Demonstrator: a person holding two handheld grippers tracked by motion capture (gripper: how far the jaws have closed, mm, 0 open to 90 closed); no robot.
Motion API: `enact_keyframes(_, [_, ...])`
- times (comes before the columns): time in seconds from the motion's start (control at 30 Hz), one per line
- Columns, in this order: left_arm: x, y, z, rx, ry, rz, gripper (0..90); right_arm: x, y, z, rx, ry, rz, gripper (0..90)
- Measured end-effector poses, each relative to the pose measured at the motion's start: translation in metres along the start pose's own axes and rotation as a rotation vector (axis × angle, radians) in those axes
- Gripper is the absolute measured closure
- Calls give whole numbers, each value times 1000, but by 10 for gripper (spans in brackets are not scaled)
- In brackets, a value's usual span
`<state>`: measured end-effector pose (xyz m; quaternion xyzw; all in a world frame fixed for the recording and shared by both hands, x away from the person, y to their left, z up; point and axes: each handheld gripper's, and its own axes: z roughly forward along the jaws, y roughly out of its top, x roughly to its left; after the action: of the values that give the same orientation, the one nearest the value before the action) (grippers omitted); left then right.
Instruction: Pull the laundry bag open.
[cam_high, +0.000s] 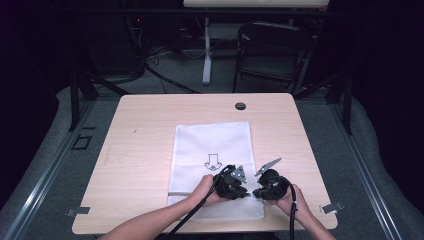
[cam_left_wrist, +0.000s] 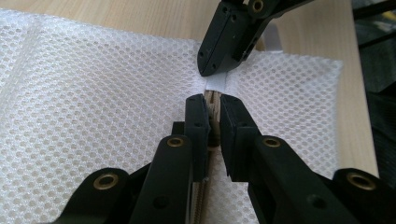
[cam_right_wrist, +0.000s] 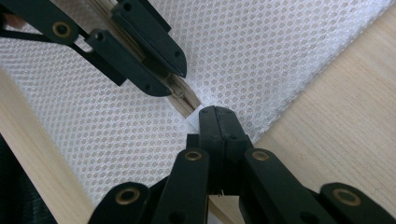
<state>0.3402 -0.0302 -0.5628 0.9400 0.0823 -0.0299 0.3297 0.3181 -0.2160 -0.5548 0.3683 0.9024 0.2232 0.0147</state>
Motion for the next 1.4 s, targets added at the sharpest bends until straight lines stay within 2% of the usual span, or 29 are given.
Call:
enact_keyframes(0.1, [0, -2, -1, -12, -4, -2, 822, 0, 0, 0, 3, -2, -2, 900])
enact_keyframes(0.13, [0, -2, -2, 3, 3, 3, 822, 0, 0, 0, 0, 0, 1, 900])
enact_keyframes(0.23, [0, -3, -3, -17, -5, -6, 822, 0, 0, 0, -1, 6, 7, 900])
enact_keyframes(0.4, [1, -6, -8, -6, 1, -11, 822, 0, 0, 0, 0, 6, 12, 900])
enact_keyframes(0.47, [2, -8, -7, -21, -9, -19, 822, 0, 0, 0, -1, 4, 13, 900])
enact_keyframes(0.83, [5, -4, -7, 5, -17, -7, 822, 3, 1, 1, -2, -4, 32, 900])
enact_keyframes(0.9, [5, -5, -7, -4, -15, -16, 822, 3, 1, 2, -16, 0, 42, 900])
enact_keyframes(0.93, [6, -7, -8, -13, -25, -22, 822, 1, 2, 0, 9, -5, 22, 900])
enact_keyframes(1.0, [6, -10, -9, -22, -25, -40, 822, 3, 2, 1, 2, -4, 32, 900])
enact_keyframes(1.13, [5, -10, -12, -22, -25, -34, 822, 3, 3, 0, 16, -15, 22, 900])
enact_keyframes(1.2, [6, -12, -15, -25, -24, -38, 822, 3, 2, 1, 7, -1, 30, 900])
enact_keyframes(1.27, [7, -14, -19, -25, -22, -52, 821, 2, 2, 1, 7, -6, 27, 900])
enact_keyframes(1.4, [6, -17, -21, -27, -15, -52, 821, 2, 3, 0, 18, -1, 27, 900])
